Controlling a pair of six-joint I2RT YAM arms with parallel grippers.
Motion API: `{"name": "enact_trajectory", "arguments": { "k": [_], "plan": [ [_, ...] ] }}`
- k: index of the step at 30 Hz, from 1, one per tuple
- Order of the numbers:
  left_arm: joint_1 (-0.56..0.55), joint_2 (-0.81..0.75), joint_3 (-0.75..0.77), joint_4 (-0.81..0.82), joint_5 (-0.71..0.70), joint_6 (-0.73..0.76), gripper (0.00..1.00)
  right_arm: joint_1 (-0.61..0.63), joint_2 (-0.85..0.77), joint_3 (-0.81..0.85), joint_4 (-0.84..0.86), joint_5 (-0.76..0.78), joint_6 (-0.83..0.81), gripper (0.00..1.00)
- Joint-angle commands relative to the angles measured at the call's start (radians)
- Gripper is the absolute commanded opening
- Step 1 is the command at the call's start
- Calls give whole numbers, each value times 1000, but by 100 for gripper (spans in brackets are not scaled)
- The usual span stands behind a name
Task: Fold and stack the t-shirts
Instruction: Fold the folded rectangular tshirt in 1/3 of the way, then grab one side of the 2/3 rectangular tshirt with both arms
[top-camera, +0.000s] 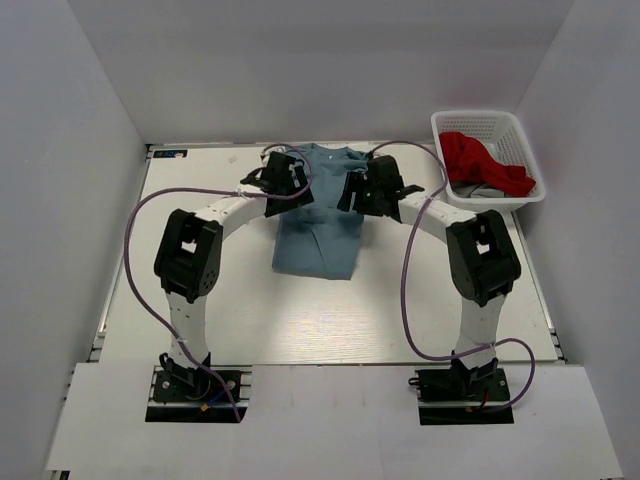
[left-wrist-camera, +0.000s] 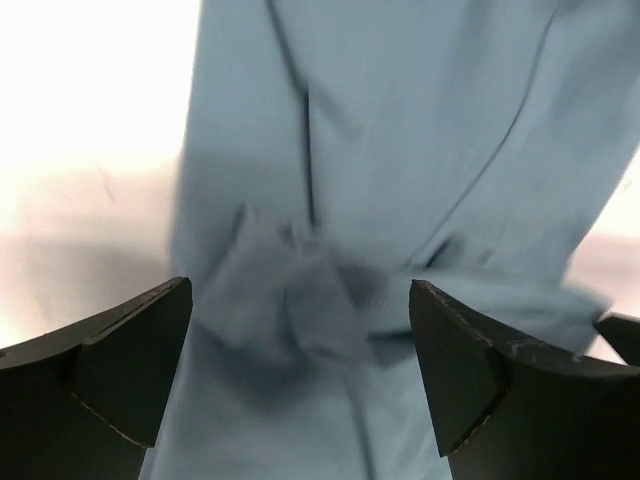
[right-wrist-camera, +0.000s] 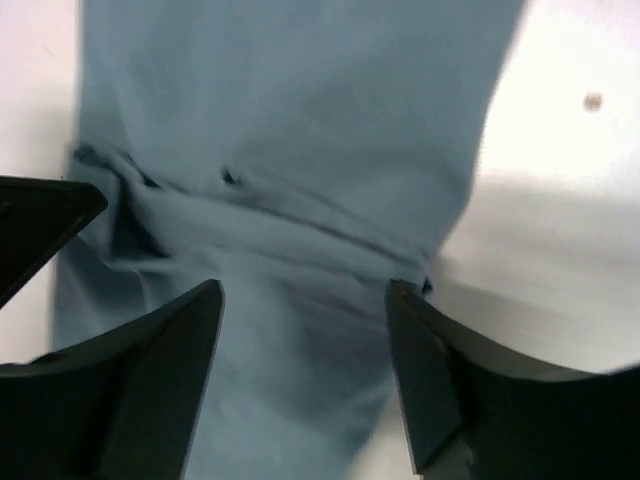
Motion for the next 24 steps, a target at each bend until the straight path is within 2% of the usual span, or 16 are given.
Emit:
{"name": "enact_trajectory", "arguments": {
  "k": [1,2,3,4,11,13,14,16,21,24],
  "plan": [
    [34,-29,115,-24,-52,4,99,-23,-35,78,10,-60,-24,76],
    [46,-47,115,-24,-52,4,99,-20,-70,54,59,-84,-21,87],
    [46,-69,91,-24,-52,4,99,-19,-110,26,65,-95,-17,90],
    [46,-125,21,-15,-40,4,99,-16,-129,-60,99,-121,-18,90],
    [28,-397,-348,7,29,-5,99,-7,-356,-340,93,-208,11,90],
    [19,-443,-451,19,70,-5,99,0,-384,-408,84,-261,17,90],
    [19,-461,-486,30,136,-5,99,3,-400,-460,81,-271,22,90],
    [19,-510,-581,53,152,-14,99,16,-431,-529,81,-301,28,90],
    [19,-508,-683,112,162,-24,98,47,-428,-601,114,-347,31,90],
    [19,-465,-693,136,162,-24,85,67,-398,-604,153,-334,31,87]
  ]
}}
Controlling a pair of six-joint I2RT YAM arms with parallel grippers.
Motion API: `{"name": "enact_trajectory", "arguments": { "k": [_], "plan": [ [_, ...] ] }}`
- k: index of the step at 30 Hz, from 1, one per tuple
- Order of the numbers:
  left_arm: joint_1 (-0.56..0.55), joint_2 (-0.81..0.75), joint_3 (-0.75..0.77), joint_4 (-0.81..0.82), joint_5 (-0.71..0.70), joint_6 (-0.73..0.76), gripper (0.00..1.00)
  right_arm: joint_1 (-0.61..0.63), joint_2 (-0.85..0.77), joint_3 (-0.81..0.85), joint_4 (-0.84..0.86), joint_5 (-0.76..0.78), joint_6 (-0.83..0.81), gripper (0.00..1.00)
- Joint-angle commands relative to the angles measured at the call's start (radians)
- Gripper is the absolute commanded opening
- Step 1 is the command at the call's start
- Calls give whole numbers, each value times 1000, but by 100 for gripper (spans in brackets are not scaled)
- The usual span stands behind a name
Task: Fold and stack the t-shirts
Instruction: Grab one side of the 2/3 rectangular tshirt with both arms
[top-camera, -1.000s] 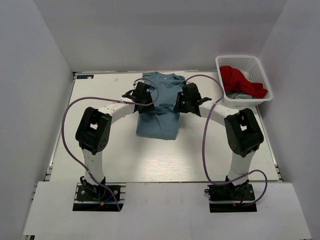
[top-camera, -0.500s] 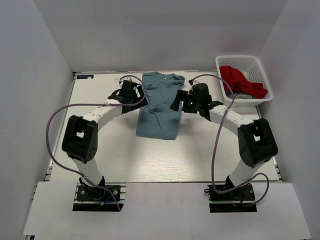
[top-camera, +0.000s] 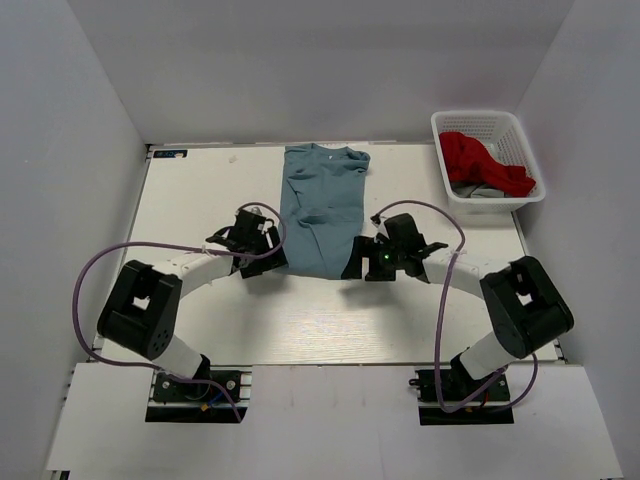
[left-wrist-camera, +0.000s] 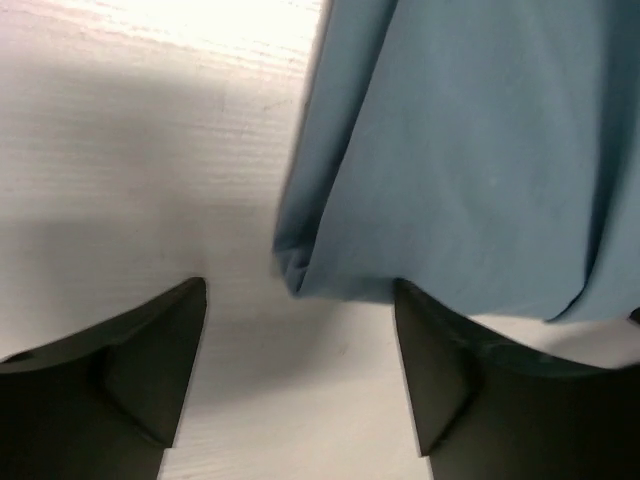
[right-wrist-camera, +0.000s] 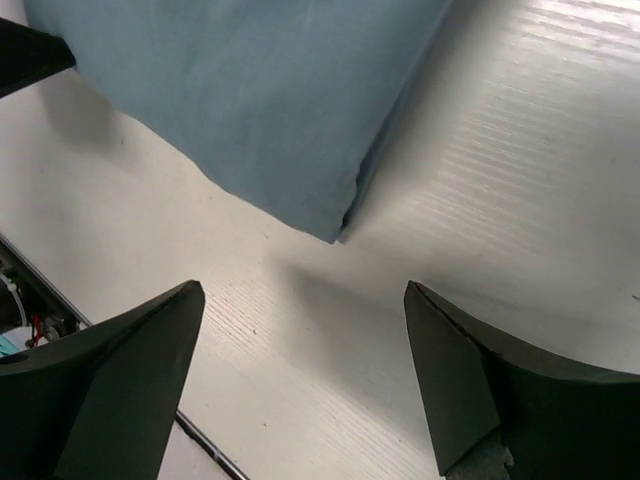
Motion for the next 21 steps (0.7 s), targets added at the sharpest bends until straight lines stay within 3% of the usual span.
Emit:
{"name": "enact_trajectory", "arguments": {
  "k": [1,8,11,12,14,15,19,21],
  "plan": [
    [1,24,-11,78,34,-3,80,21,25,9,76,-16,2,86],
    [1,99,-22,138,69,6,60,41,132,15,122,9,11,68],
    [1,133,-22,149,92,28,42,47,149,8,180,12,27,57],
    [1,133,-22,149,103,28,29,52,158,15,177,18,27,45],
    [1,143,-22,149,117,37,14,49,160,27,152,21,16,28],
    [1,143,-22,138,130,37,3,49,154,29,141,24,11,0],
    [1,37,-12,30,207,37,0,52,80,60,4,-32,-25,0],
    [-10,-40,-60,0,280,37,0,52,-20,61,-144,-54,-58,0]
  ]
}}
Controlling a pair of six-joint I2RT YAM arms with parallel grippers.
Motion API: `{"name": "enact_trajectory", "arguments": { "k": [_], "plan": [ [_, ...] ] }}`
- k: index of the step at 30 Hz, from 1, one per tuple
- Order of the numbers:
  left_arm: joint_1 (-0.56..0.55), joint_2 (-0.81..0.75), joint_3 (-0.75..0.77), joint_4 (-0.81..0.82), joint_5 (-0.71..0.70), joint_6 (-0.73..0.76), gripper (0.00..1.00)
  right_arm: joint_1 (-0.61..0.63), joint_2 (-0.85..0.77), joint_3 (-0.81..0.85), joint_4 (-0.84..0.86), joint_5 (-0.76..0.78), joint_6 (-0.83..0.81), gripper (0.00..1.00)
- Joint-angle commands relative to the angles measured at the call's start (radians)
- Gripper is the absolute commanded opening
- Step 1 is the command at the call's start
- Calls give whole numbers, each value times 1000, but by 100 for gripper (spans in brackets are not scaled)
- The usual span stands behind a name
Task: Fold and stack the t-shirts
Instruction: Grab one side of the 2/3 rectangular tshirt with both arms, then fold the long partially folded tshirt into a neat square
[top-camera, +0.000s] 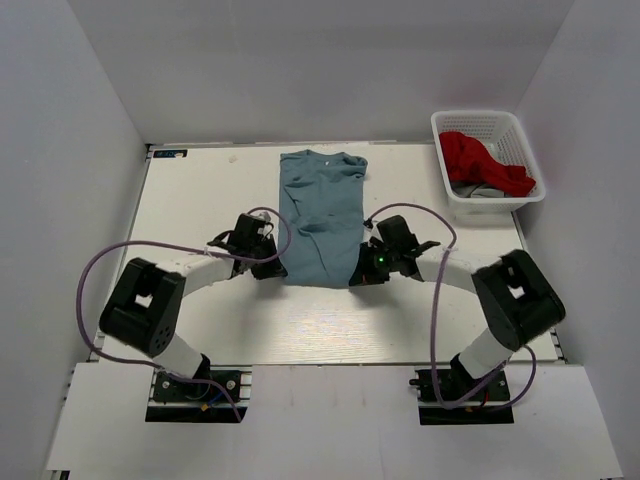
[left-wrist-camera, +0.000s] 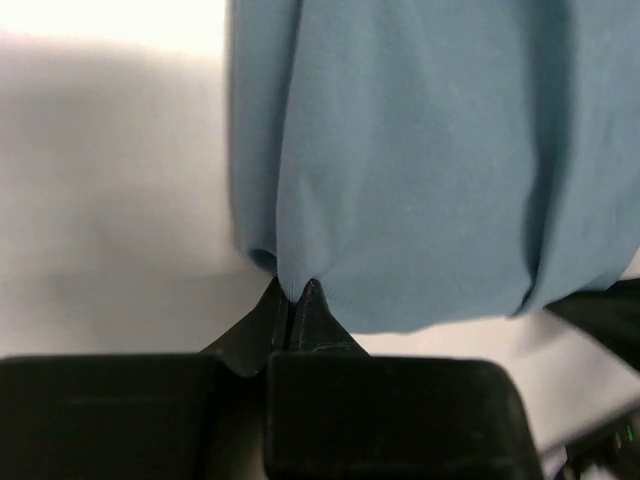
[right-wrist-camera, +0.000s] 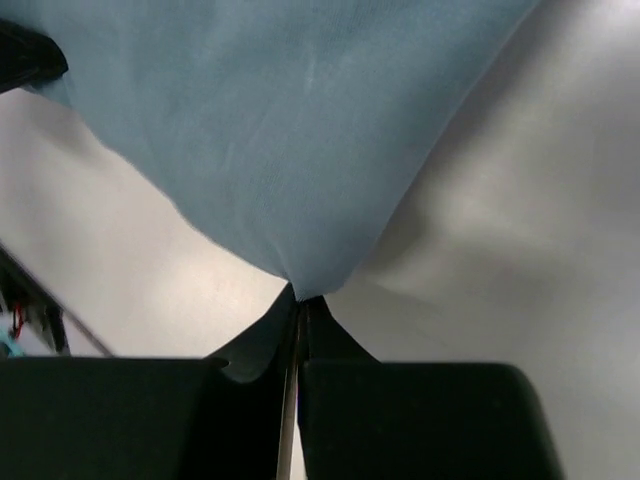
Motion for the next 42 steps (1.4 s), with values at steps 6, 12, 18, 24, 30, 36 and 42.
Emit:
{"name": "enact_trajectory", "arguments": {
  "k": [6,12,18,24,30,36,42],
  "plan": [
    [-34,-438,-127,-170,350,72,0,6,-366,79,-509,-86,-166,0],
    [-43,-575,-116,-233,571,100,0,4,-507,119,-583,-207,-239,0],
    [-43,-671,-96,-214,680,68,0,4,-644,162,-555,-264,-278,0],
    [-43,-759,-72,-242,636,57,0,1,-664,209,-566,-263,-302,0],
    [-20,-736,-50,-267,441,5,0,-8,-659,208,-489,-103,-267,0],
    [-20,-702,-30,-236,209,-72,0,-31,-567,212,-422,-40,-246,0],
    [-20,-667,-21,-170,-71,-163,0,-65,-475,197,-190,-179,-194,0]
  ]
}}
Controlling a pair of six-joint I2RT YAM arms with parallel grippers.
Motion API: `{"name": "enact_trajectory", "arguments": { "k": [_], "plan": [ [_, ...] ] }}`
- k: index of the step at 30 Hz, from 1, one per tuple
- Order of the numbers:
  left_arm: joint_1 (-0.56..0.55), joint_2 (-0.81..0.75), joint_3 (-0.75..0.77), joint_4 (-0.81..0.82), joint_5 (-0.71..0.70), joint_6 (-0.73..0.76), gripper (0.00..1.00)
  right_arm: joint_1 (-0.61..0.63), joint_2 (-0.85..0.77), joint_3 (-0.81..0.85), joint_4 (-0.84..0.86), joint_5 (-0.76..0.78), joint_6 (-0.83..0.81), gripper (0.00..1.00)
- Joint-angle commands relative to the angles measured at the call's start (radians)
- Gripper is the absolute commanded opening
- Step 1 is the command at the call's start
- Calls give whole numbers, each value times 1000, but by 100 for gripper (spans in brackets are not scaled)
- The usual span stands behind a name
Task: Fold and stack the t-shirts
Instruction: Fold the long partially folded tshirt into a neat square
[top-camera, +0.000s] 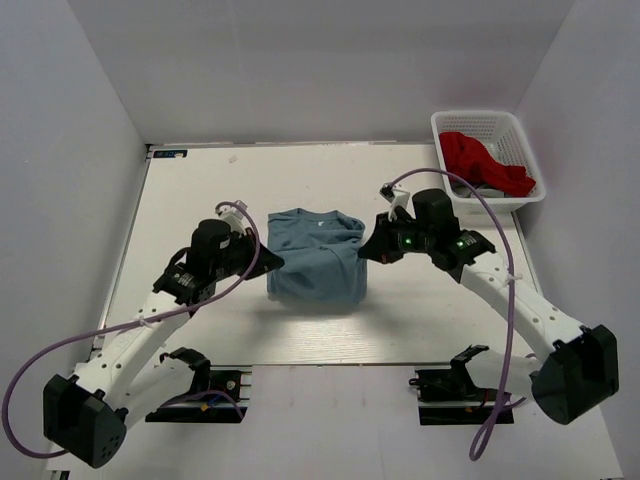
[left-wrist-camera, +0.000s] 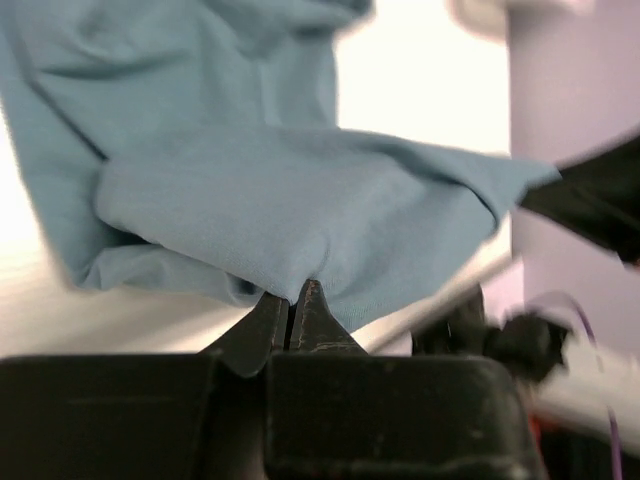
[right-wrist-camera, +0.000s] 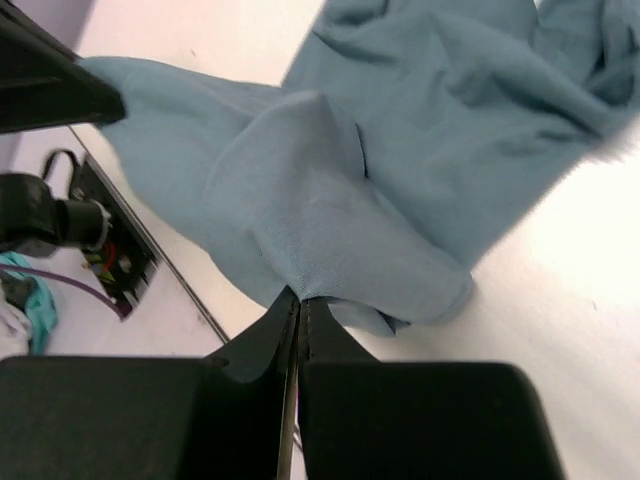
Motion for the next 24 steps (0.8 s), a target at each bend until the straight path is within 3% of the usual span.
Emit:
{"name": "enact_trajectory", "arguments": {
  "k": [1,4,12,18,24],
  "plan": [
    [8,28,66,50,-235,-71,0,-24,33,19,236,-105,59,0],
    [8,111,105,50,-310,-71,0,-47,94,23,323,-175,88,0],
    [28,322,236,50,-571,-91,0,-156,251,17,532,-179,160,0],
    [51,528,363,138,-580,-48,0,-216,400,68,626,-176,182,0],
    [95,813,584,151,-579,-22,0,-259,591,142,659,-185,211,0]
  ]
}}
